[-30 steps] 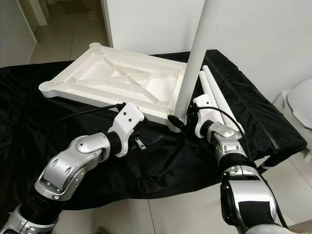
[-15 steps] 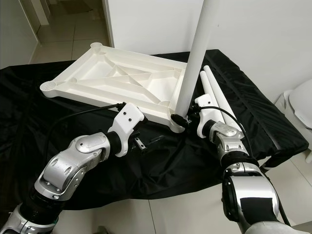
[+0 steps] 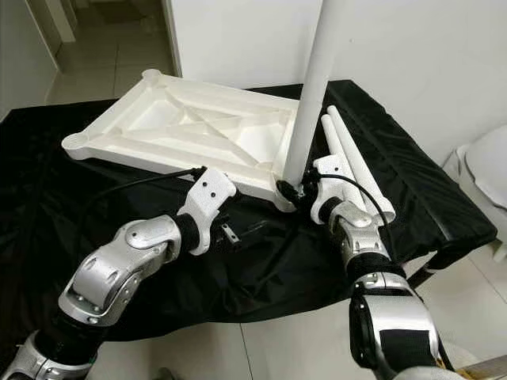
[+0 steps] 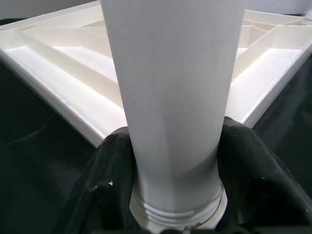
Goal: Building children table
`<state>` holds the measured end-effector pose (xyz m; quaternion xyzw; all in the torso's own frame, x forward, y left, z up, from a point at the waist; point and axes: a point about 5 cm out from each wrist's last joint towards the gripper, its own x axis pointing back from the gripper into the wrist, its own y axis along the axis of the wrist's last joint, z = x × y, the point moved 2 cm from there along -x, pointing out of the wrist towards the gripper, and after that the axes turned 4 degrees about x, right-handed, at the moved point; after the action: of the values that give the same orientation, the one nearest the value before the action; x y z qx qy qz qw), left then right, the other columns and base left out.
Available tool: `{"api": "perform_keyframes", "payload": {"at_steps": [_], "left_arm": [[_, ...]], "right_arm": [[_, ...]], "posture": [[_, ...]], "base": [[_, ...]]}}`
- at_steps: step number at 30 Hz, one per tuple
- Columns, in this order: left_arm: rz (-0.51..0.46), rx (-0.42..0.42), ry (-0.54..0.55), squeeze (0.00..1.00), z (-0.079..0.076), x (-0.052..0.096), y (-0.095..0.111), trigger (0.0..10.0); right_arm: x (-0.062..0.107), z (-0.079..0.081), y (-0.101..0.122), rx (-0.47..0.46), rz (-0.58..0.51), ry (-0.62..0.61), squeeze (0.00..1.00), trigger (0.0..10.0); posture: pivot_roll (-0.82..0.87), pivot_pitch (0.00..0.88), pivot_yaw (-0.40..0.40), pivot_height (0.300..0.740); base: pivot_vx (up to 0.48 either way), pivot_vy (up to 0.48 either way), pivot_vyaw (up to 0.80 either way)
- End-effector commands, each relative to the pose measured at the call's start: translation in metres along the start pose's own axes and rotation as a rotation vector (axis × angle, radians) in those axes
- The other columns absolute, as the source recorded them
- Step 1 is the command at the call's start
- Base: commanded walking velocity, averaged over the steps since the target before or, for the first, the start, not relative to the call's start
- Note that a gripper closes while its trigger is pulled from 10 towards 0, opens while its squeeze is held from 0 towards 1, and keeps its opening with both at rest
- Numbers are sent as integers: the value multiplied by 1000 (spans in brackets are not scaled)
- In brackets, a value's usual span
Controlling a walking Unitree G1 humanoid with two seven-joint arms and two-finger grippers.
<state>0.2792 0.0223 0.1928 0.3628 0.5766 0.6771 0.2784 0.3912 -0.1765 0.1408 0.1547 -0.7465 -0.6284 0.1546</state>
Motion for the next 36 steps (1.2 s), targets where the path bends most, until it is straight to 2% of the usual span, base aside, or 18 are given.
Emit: {"api": "perform_keyframes", "payload": {"at_steps": [1, 3, 4, 6, 7, 9, 11, 12, 14, 16, 18, 20, 24, 32, 33, 34, 35, 36], "left_arm": [[7, 5, -12, 0, -2, -1, -1, 10000], [7, 8, -19, 0, -3, -1, -1, 10000], [7, 8, -19, 0, -3, -1, -1, 10000], [8, 8, -25, 0, -5, -2, -2, 10000], [8, 8, -25, 0, -5, -2, -2, 10000], [9, 9, -28, 0, -5, -2, -3, 10000], [9, 9, -28, 0, -5, -2, -3, 10000], [8, 10, -35, 0, -6, -3, -3, 10000], [8, 10, -35, 0, -6, -3, -3, 10000], [7, 9, -40, 0, -7, -4, -3, 10000], [7, 9, -41, 0, -7, -4, -3, 10000], [8, 8, -41, 0, -7, -4, -3, 10000], [11, 10, -40, 0, -8, -3, -4, 10000], [10, 14, -34, 0, -8, -3, -4, 10000], [11, 15, -33, 0, -7, -2, -4, 10000], [11, 15, -33, 0, -7, -2, -4, 10000], [11, 15, -33, 0, -7, -2, -4, 10000], [11, 16, -33, 0, -7, -2, -4, 10000]], "right_arm": [[2, -3, -6, -27, 21, -68, 0, 0], [1, -1, -7, -80, 18, -194, 0, 0], [1, -1, -7, -80, 18, -194, 0, 0], [1, 6, -8, -104, 15, -274, 0, 0], [1, 6, -8, -104, 15, -274, 0, 0], [-1, 20, -7, -97, 7, -293, 0, 0], [-1, 20, -7, -97, 7, -293, 0, 0], [-5, 36, -6, -113, 14, -353, 0, 0], [-5, 36, -6, -113, 14, -353, 0, 0], [-10, 53, 0, -141, -1, -421, 0, 0], [-11, 58, 2, -152, -4, -428, 0, 0], [-12, 62, 4, -184, -2, -464, 0, 0], [-4, 62, 12, -204, -6, -653, 0, 0], [0, 74, 16, -163, 7, -674, 0, 0], [0, 73, 15, -159, 11, -677, 0, 3765], [1, 72, 15, -157, 16, -680, 0, 3765], [1, 72, 14, -157, 19, -682, 0, 10000], [2, 70, 15, -143, 16, -686, 0, 10000]], "posture": [[-78, 38, 14, 740], [-84, 36, 12, 740], [-84, 36, 12, 740], [-87, 36, 8, 740], [-87, 36, 8, 740], [-90, 35, 9, 740], [-90, 35, 9, 740], [-95, 29, 7, 740], [-95, 29, 7, 740], [-95, 27, 7, 740], [-95, 27, 7, 740], [-90, 24, 5, 740], [-87, 26, 4, 740], [-85, 33, 3, 740], [-88, 36, 7, 740], [-88, 36, 7, 740], [-88, 36, 7, 740], [-93, 38, 11, 740]], "base": [[0, 0, 0], [0, 0, 0], [0, 0, 0], [0, 0, 0], [0, 0, 0], [0, 0, 0], [0, 0, 0], [0, 0, 0], [0, 0, 0], [0, 0, 0], [0, 0, 0], [0, 0, 0], [0, 0, 0], [0, 0, 0], [0, 0, 0], [0, 0, 0], [0, 0, 0], [0, 0, 0]]}}
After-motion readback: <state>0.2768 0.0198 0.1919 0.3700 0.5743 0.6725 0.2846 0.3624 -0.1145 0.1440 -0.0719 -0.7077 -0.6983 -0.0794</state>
